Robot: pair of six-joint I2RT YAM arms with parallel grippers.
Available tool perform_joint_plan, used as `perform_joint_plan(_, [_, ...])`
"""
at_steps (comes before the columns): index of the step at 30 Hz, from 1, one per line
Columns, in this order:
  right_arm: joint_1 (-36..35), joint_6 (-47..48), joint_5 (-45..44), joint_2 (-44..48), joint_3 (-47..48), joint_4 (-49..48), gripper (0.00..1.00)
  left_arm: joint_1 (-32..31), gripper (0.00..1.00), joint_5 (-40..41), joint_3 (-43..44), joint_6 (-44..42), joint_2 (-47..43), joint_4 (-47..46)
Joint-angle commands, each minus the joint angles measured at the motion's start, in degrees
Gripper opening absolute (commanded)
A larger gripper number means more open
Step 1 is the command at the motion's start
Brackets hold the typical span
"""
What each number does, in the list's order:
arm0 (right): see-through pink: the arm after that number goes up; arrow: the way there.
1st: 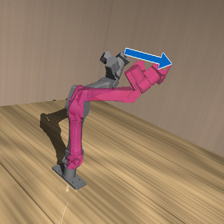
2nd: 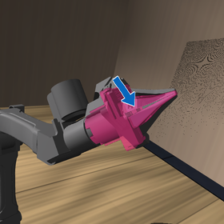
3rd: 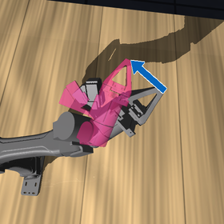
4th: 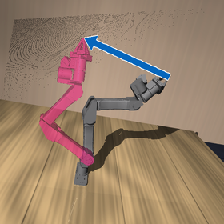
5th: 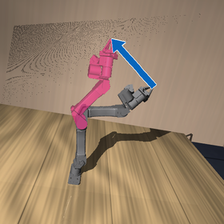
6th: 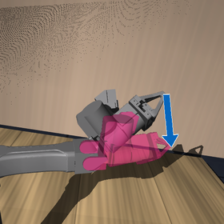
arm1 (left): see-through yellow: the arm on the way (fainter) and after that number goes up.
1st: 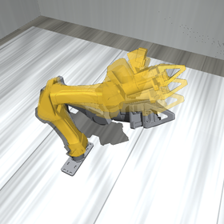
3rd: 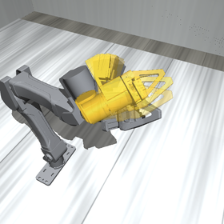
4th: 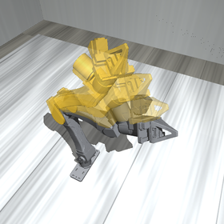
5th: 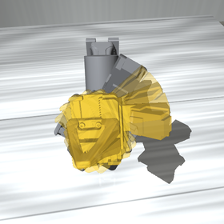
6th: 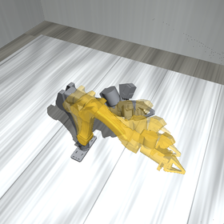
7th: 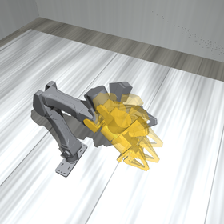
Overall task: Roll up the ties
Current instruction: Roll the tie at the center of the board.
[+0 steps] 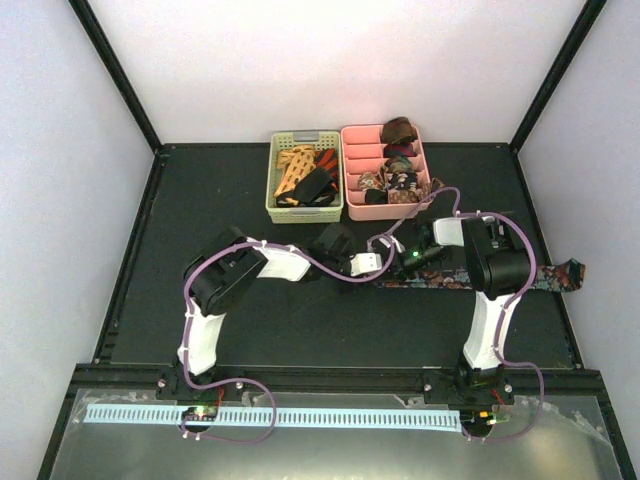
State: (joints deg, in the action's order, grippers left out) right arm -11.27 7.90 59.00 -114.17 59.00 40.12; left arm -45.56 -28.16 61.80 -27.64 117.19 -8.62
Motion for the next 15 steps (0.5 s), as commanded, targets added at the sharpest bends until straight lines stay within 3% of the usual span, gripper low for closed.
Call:
perform_joint_plan(1, [-0.15,1.96,0.64,1.54,0.23,2.55,0.02,0.45,0.41,5.76,-2.04,-3.89,-1.21,9.71])
perform_joint_plan(3, [-0.21,2.3,1.28,1.91,0.46,3.34,0.04,0.6,0.38,5.88,-2.97,-4.92,-2.31,11.17])
perform_joint_plan(6, [-0.17,2.07,0.62,2.17,0.64,3.16,0.16,0.82,0.35,5.85,-4.47,-5.97,-3.6,11.52])
perform_joint_plan(9, [-0.24,1.23,0.01,2.11,0.54,2.0,0.03,0.82,0.33,5.26,-4.27,-5.68,-3.41,11.88])
perform_joint_plan(15, [-0.46,1.06,-3.26,2.77,0.39,1.82,0.02,0.82,0.29,4.95,-3.21,-5.24,-2.8,12.69])
